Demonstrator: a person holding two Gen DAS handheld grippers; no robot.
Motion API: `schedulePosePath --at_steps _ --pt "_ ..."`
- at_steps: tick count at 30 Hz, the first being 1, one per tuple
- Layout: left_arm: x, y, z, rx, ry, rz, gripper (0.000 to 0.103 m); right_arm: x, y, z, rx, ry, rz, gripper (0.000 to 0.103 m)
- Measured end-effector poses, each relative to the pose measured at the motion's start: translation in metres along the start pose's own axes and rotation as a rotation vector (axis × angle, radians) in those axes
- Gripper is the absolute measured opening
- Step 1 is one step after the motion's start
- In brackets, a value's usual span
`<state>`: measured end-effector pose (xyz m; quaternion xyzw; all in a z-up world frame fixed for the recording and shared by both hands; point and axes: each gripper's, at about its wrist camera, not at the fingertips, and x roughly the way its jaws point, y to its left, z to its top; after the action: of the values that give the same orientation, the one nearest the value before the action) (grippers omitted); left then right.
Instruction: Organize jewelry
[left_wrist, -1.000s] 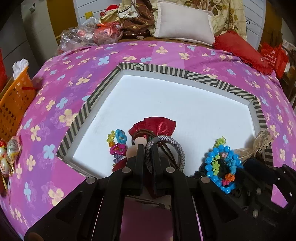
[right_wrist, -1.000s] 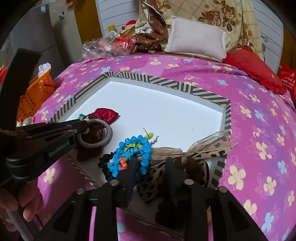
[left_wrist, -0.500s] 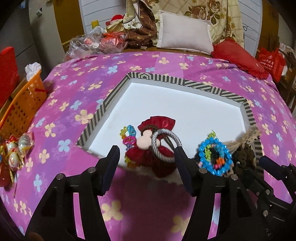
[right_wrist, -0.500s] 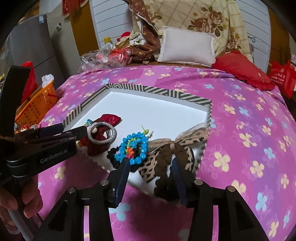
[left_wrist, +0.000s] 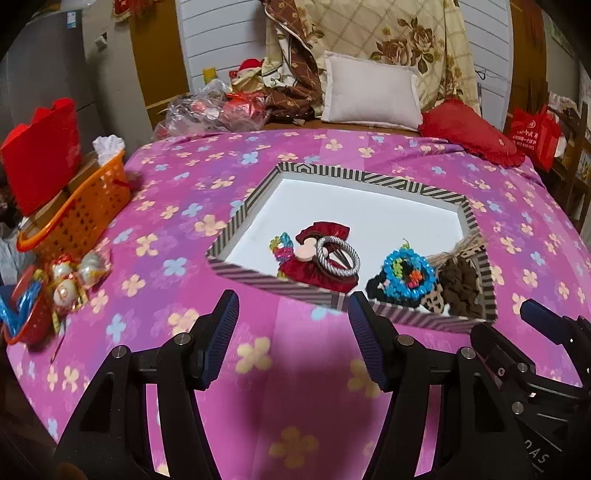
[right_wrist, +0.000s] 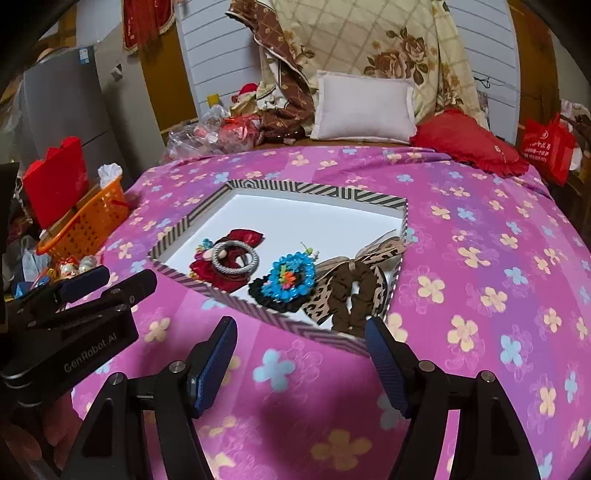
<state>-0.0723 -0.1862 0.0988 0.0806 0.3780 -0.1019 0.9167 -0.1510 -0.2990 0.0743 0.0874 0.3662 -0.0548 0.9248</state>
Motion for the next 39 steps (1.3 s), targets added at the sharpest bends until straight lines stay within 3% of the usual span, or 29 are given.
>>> schedulePosePath --at_steps 10,16,39 --pt "-0.035 0.014 -0.002 -0.044 -0.039 0.016 0.062 -0.02 0.004 -0.001 0.016 -0.015 -0.039 0.074" --pt "-0.046 0.016 -0.001 -0.051 -0.059 0.021 0.062 -0.03 0.008 0.002 0.014 -0.044 -0.052 0.081" --pt "-0.044 0.012 -0.005 -0.051 -0.044 0.019 0.061 -0.024 0.008 -0.001 0.01 -0.012 -0.053 0.082"
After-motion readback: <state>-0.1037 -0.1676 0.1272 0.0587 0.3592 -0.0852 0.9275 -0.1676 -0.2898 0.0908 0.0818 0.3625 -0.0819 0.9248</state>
